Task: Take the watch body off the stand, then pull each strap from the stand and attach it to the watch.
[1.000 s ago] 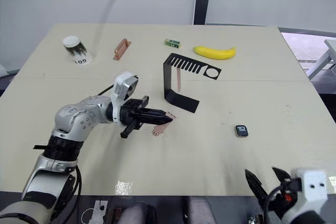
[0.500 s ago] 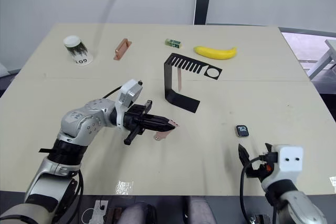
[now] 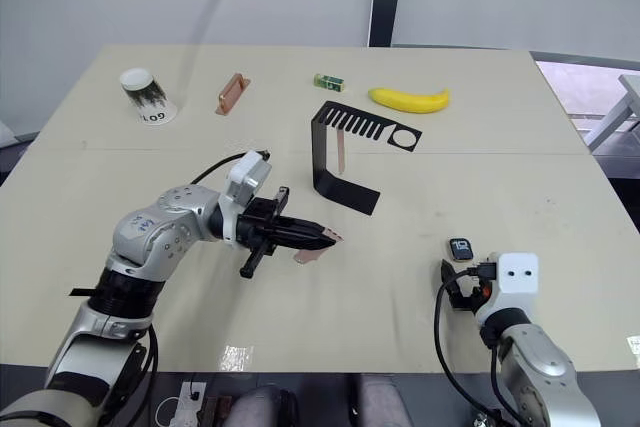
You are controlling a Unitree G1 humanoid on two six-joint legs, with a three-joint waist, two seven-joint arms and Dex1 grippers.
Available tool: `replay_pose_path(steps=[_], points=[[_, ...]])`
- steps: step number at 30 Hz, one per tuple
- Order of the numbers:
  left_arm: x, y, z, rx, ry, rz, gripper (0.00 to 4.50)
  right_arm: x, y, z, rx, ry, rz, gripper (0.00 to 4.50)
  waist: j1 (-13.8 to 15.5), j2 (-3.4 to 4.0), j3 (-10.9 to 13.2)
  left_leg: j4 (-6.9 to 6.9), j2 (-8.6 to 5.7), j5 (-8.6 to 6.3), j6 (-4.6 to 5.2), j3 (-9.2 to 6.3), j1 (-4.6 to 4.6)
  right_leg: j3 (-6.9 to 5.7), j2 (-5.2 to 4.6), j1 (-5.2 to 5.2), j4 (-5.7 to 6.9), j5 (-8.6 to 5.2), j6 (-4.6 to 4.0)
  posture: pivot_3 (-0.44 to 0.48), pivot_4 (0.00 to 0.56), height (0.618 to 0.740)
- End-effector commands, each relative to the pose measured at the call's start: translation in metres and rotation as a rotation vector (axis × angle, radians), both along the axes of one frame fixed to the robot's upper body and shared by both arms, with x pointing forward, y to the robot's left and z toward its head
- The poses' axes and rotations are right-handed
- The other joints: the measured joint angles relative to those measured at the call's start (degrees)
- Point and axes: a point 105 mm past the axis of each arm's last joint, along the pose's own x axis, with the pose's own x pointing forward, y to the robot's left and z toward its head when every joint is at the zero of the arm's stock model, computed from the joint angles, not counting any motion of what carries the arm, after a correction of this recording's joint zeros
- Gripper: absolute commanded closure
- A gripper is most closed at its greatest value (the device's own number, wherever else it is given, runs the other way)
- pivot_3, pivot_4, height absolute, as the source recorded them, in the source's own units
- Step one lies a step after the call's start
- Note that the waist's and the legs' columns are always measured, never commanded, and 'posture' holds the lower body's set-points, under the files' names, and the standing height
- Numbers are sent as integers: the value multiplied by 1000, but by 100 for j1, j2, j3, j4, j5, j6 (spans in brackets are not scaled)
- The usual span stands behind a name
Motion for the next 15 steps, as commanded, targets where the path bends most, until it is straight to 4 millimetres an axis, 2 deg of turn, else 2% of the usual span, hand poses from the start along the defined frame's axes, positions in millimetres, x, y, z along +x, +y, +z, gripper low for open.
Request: replay_pose_path(steps=[1, 15], points=[[-1, 0, 5, -11, -36, 6, 4500, 1, -5, 1, -27, -7, -43, 36, -4, 0, 0, 0, 0, 0, 0, 0, 0, 0, 0, 0, 0, 0, 0, 0, 150, 740], [0, -1, 6, -19, -36, 26, 4500, 13, 0, -1, 25, -12, -66, 36, -13, 0, 0, 3, 0, 0, 0, 3, 5, 3, 0, 0, 7, 0, 0, 0, 150, 740]])
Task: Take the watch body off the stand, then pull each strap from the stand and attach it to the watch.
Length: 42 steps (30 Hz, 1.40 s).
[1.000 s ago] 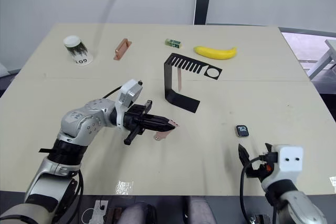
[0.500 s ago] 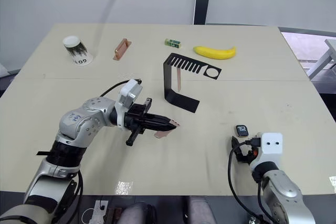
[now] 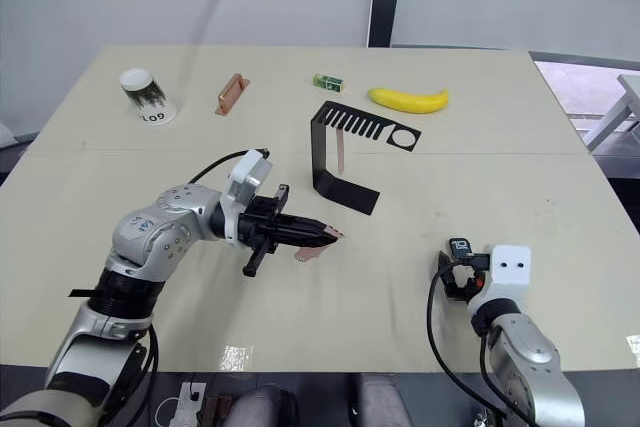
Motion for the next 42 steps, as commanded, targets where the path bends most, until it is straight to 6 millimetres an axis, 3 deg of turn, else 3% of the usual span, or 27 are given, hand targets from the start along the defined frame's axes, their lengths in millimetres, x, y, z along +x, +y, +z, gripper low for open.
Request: replay_pose_path(steps=[1, 3, 5, 30, 33, 42], points=[[-2, 0, 7, -21, -35, -1, 4500, 0, -2, -2, 3, 10, -22, 273, -3, 0, 0, 0, 0, 0, 0, 0, 0, 0, 0, 0, 0, 0, 0, 0, 150, 740], [-2, 0, 7, -23, -35, 2, 4500, 1, -2, -3, 3, 12, -23, 795, -4, 0, 0, 0, 0, 0, 0, 0, 0, 0, 0, 0, 1, 0, 0, 0, 150, 740], [-2, 0, 7, -26, -34, 4, 4500, 1, -2, -3, 0, 17, -25, 1737, -4, 0, 0, 0, 0, 0, 0, 0, 2, 0, 0, 0, 3, 0, 0, 0, 150, 740], [0, -2, 8, -41, -32, 26, 4500, 4, -5, -4, 12, 24, -94, 1737, -1, -3, -2, 7, -1, 0, 0, 2, 4, 4, 0, 0, 13, 0, 0, 0, 150, 740], [1, -2, 9, -41, -39, 36, 4500, 4, -5, 0, 9, 18, -94, 2925, -4, -3, -2, 7, -1, 0, -1, 2, 4, 4, 0, 0, 14, 0, 0, 0, 150, 740], [11, 6, 10, -22, -124, 96, 4500, 3, 0, 42, -20, -13, 41, 2961, -3, -1, -1, 7, -1, 0, 0, 2, 3, 5, -1, -2, 16, 0, 0, 0, 150, 740]])
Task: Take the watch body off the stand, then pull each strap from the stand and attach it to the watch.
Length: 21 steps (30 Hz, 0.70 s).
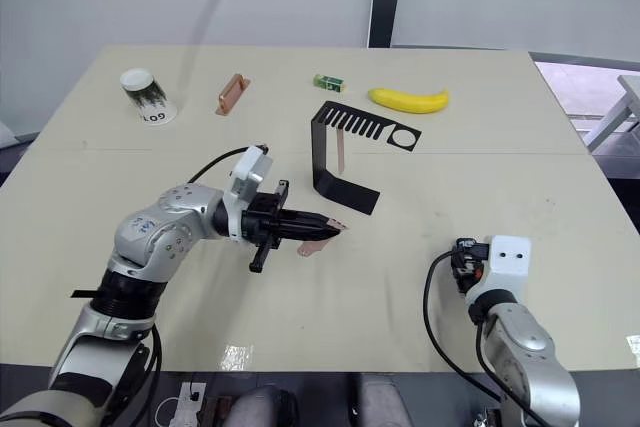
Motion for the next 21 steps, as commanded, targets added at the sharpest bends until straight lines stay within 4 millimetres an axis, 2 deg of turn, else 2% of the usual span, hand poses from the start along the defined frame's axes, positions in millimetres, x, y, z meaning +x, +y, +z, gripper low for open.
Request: replay_pose_path(steps=[1, 7, 10, 13, 16, 21], points=[[5, 6, 7, -6, -82, 39, 4500, -2, 4, 31, -9, -51, 85, 2961, 0, 1, 1, 0, 0, 0, 0, 1, 0, 1, 0, 0, 0, 0, 0, 0, 150, 740], [12, 7, 1, 45, -227, 55, 4500, -6, 21, 43, 32, 52, 309, 2961, 11, 1, 1, 0, 0, 0, 1, 1, -2, 1, 3, -1, -3, 0, 0, 0, 150, 740], [12, 6, 1, 32, -224, 50, 4500, -8, 18, 43, -24, 97, 341, 2961, 18, 0, 1, 0, -1, 0, 1, 0, -3, 0, 2, -1, -3, 0, 0, 0, 150, 740], [8, 5, 5, 1, -187, 26, 4500, -8, 10, 37, -31, 100, 309, 2961, 20, -1, 1, -2, 0, -1, 2, -3, -7, -1, 2, -1, -7, 0, 1, 0, 150, 740], [1, 4, 6, 5, -171, -6, 4500, -10, 10, 26, 8, 101, 294, 2961, 18, -1, 1, -1, 0, -1, 2, -3, -9, -2, 3, -1, -8, 1, 2, 0, 150, 740], [-2, 4, 6, 14, -161, -15, 4500, -14, 9, 6, -32, 131, 319, 2961, 1, 0, 0, -1, 0, 0, 0, 2, -5, 2, 3, -1, -3, 1, 2, 0, 150, 740]])
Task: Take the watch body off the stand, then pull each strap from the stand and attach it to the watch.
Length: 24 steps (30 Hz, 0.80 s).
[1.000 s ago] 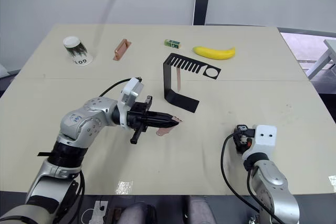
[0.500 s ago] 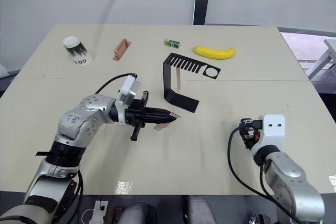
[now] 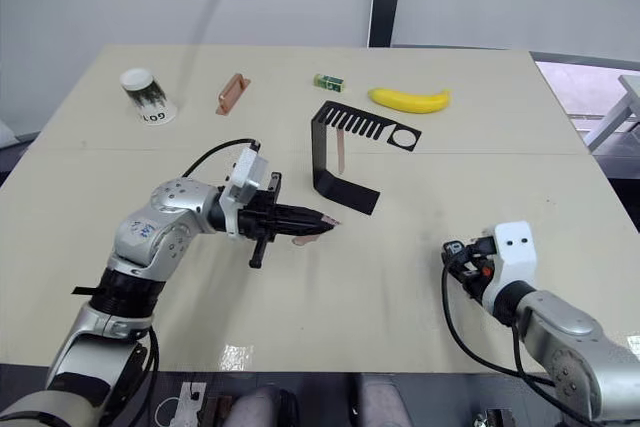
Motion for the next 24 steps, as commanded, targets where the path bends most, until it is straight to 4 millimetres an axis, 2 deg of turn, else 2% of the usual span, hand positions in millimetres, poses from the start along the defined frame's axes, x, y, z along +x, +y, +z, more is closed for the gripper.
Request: replay_pose_path(steps=[1, 6, 12, 18, 22, 24], points=[[-6, 0, 8, -20, -22, -25, 4500, 0, 0, 3, -26, -45, 32, 2961, -4, 0, 0, 1, 0, 0, 0, 1, 2, 0, 0, 0, 0, 0, 0, 0, 150, 740], [-5, -2, 9, -21, -18, -29, 4500, 0, -2, -2, -35, -44, 39, 2961, 2, 0, 0, 2, 0, 0, -1, 2, 4, 2, 1, 0, 1, 0, 0, 0, 150, 740], [-6, -2, 10, -22, -17, -31, 4500, -8, -6, 3, -54, -101, 24, 52, 16, 0, 0, 2, 0, 0, 0, 2, 3, 1, 0, 0, 1, 0, 0, 0, 150, 740], [-5, -4, 12, -26, -14, -33, 4500, -17, 1, 4, -39, -195, 8, 15, 12, 0, 0, 1, 0, 0, -1, 0, 3, 0, 1, 0, 1, 0, 0, 0, 150, 740], [-5, -6, 13, -31, -14, -40, 4500, -11, -4, 4, -1, -245, -60, 15, -4, 0, 0, 2, -1, 1, -2, 8, 3, 6, 1, 1, 6, 0, 0, 0, 150, 740], [-5, -7, 13, -33, -14, -42, 4500, -9, 1, 1, 21, -253, -57, 15, -1, 0, 0, 2, -1, 1, -2, 8, 8, 6, 1, 1, 6, 0, 0, 0, 150, 740]])
